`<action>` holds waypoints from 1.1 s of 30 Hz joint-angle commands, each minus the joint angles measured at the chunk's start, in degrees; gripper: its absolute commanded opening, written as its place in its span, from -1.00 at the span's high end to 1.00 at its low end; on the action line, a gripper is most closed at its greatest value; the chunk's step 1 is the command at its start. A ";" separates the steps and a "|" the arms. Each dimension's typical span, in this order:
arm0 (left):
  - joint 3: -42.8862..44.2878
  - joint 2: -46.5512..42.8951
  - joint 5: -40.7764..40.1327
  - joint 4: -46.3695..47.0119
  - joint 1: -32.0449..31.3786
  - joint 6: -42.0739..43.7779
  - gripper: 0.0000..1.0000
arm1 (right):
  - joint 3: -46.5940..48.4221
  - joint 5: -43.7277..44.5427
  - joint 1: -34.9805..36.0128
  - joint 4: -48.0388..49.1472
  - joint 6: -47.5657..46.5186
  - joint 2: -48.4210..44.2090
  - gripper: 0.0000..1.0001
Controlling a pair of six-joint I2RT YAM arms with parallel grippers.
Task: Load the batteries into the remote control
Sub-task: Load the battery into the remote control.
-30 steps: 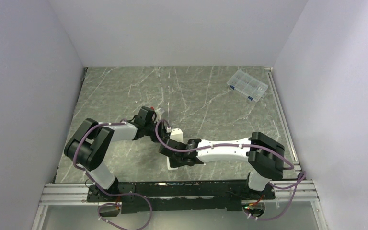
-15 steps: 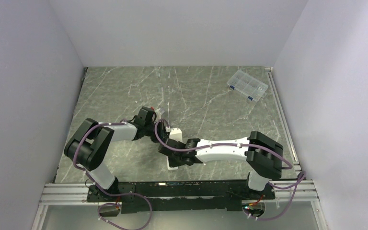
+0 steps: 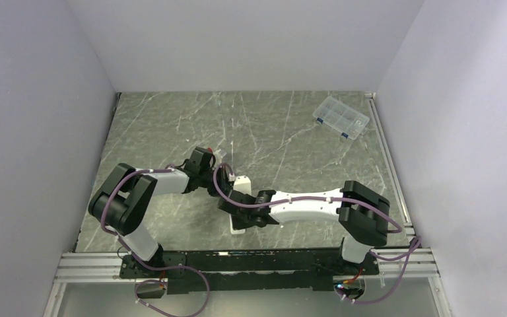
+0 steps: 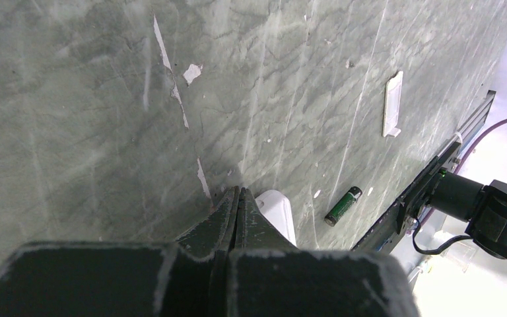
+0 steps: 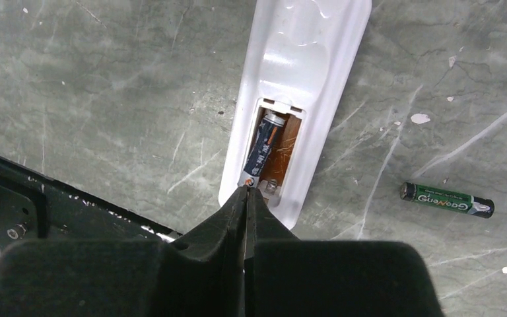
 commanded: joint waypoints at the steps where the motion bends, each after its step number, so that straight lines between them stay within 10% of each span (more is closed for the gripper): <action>1: -0.68 -0.47 1.44 0.81 -0.09 1.41 1.00 | 1.44 0.48 -0.68 1.16 0.50 0.74 0.94; 33: -0.75 -1.17 1.48 -0.55 -0.09 2.00 1.00 | 2.82 1.43 -1.52 -0.64 -1.01 0.06 0.98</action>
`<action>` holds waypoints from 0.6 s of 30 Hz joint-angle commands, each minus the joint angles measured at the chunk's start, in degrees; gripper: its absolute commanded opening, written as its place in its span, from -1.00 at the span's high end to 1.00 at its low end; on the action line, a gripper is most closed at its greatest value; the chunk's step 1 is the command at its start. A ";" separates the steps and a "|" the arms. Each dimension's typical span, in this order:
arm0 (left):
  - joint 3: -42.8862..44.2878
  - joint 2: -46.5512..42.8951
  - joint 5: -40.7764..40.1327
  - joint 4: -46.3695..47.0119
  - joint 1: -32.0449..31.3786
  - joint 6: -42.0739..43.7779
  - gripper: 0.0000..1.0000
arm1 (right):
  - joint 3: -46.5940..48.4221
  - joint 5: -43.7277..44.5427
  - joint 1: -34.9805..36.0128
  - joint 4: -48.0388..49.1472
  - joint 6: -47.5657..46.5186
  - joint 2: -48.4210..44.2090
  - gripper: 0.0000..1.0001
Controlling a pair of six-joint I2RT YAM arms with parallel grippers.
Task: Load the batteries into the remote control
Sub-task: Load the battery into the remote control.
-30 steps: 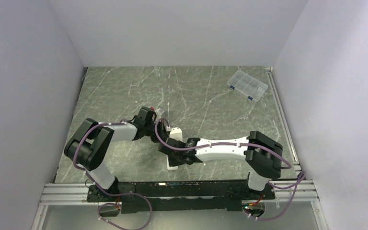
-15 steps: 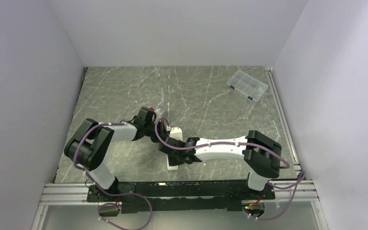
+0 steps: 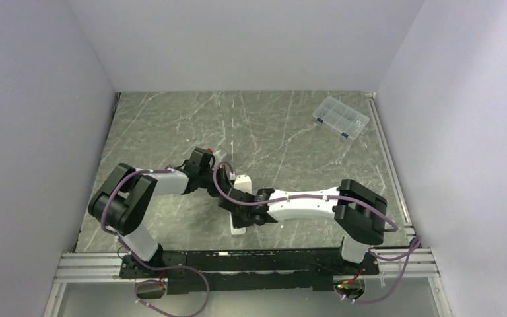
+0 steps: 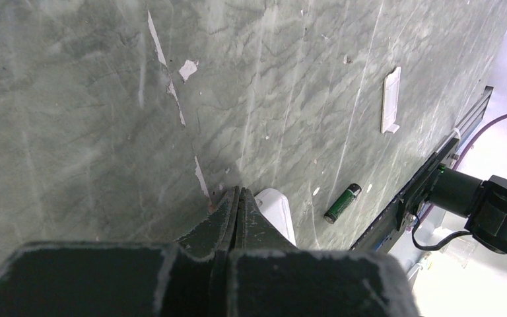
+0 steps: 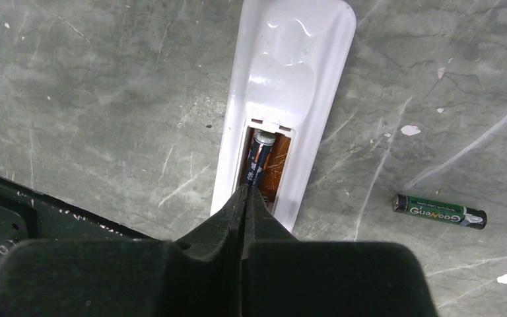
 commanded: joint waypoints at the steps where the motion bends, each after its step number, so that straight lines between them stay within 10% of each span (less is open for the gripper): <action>1: -0.03 -1.16 0.82 -1.74 -0.14 1.95 1.00 | 2.93 1.79 -0.34 -1.33 -0.85 -1.27 0.98; 18: 0.50 -2.49 -0.47 -3.76 -0.11 2.67 1.00 | 4.94 5.06 -0.69 -4.37 -1.42 -1.34 0.94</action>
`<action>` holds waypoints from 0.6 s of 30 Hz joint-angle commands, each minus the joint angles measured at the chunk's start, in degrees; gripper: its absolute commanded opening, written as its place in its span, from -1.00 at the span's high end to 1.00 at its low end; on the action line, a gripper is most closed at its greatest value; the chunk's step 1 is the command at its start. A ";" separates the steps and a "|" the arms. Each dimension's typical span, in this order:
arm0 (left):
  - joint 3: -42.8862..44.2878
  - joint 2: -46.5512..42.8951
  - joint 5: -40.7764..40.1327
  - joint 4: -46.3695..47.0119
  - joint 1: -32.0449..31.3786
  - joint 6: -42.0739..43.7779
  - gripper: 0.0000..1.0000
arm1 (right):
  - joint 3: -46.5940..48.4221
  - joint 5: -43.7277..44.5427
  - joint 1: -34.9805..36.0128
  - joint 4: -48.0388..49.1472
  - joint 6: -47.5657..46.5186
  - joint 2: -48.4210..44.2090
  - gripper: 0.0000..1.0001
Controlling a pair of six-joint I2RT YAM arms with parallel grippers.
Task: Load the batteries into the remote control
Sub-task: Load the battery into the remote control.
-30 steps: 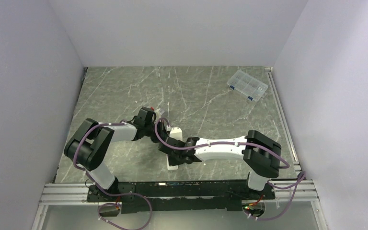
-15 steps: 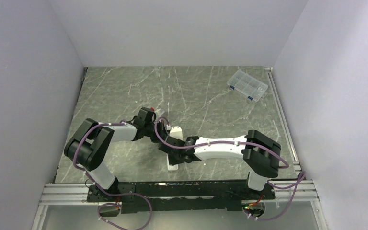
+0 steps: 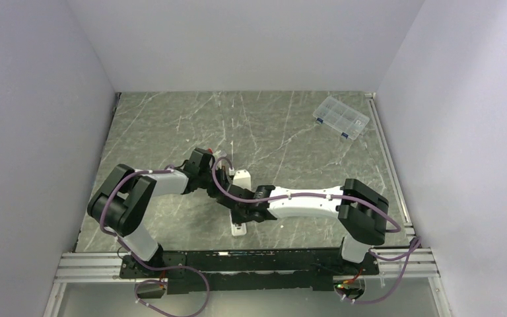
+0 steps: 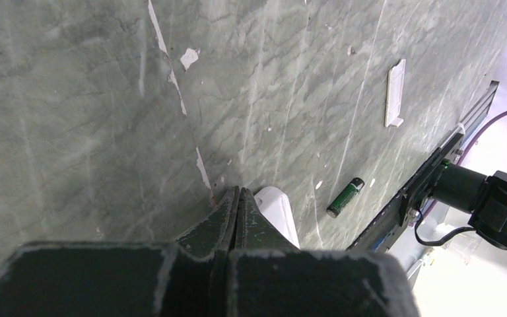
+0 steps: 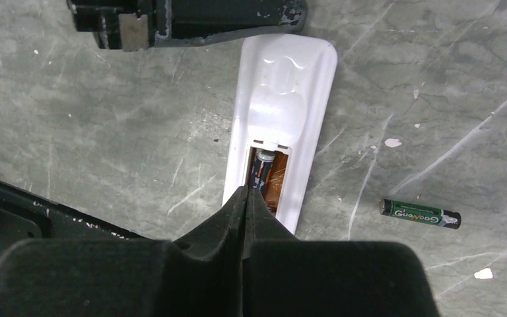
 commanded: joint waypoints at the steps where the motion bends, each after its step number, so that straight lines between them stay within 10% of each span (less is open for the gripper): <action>1: 0.50 -2.26 -0.85 -2.76 -0.13 2.10 1.00 | 2.15 2.82 -0.28 -2.06 -0.14 -0.64 0.94; 18: -0.35 -3.41 -1.19 -3.09 -0.14 2.50 1.00 | 3.11 3.11 -0.29 -3.00 0.36 1.93 0.90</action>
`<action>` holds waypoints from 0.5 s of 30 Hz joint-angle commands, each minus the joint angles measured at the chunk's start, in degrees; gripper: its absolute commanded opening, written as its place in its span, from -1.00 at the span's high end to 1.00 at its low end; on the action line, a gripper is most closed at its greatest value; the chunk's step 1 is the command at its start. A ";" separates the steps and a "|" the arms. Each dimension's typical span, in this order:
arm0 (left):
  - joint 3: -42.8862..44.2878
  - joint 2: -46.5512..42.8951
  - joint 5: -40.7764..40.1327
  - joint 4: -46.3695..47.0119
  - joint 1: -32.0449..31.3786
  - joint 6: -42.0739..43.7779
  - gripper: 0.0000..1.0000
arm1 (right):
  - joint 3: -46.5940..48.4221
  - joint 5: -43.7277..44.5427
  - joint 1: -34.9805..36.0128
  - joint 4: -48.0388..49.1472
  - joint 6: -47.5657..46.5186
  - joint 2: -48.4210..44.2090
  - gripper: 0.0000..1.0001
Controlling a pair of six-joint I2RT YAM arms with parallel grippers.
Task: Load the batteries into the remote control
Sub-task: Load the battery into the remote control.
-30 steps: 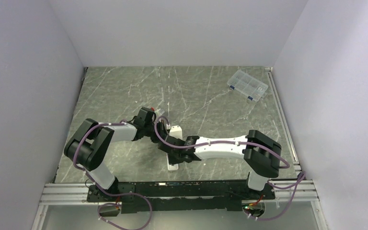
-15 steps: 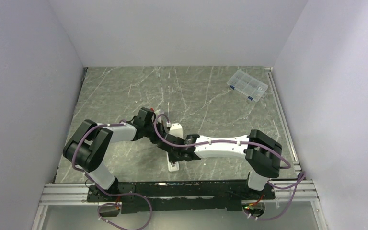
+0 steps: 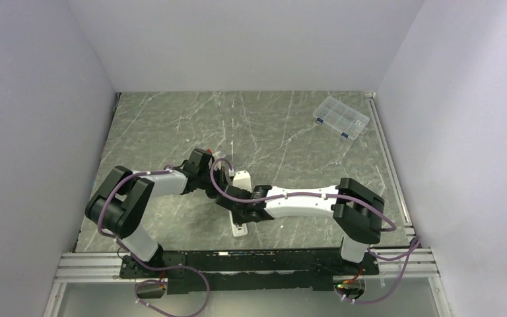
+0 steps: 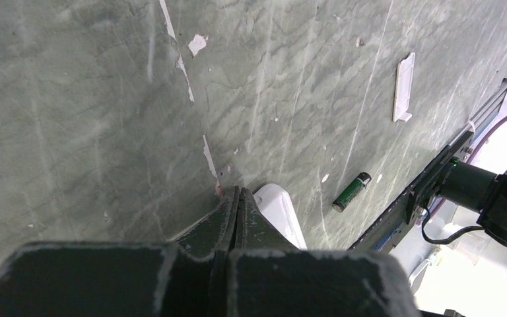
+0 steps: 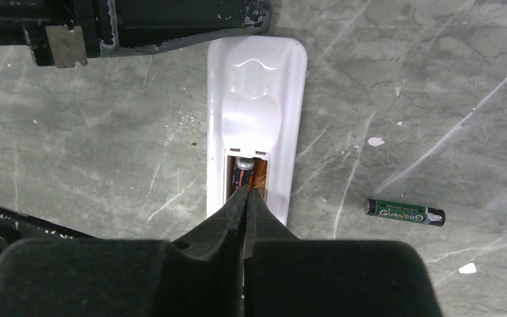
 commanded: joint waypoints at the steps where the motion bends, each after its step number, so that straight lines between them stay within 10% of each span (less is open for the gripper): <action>1: -0.42 -2.15 -0.21 -0.29 -0.14 1.28 1.00 | 1.94 1.37 -0.29 -0.16 0.27 0.10 0.86; 15: -0.46 -1.88 -0.21 -0.12 -0.14 1.41 1.00 | 0.61 -1.82 -0.28 3.80 -0.01 -1.37 0.50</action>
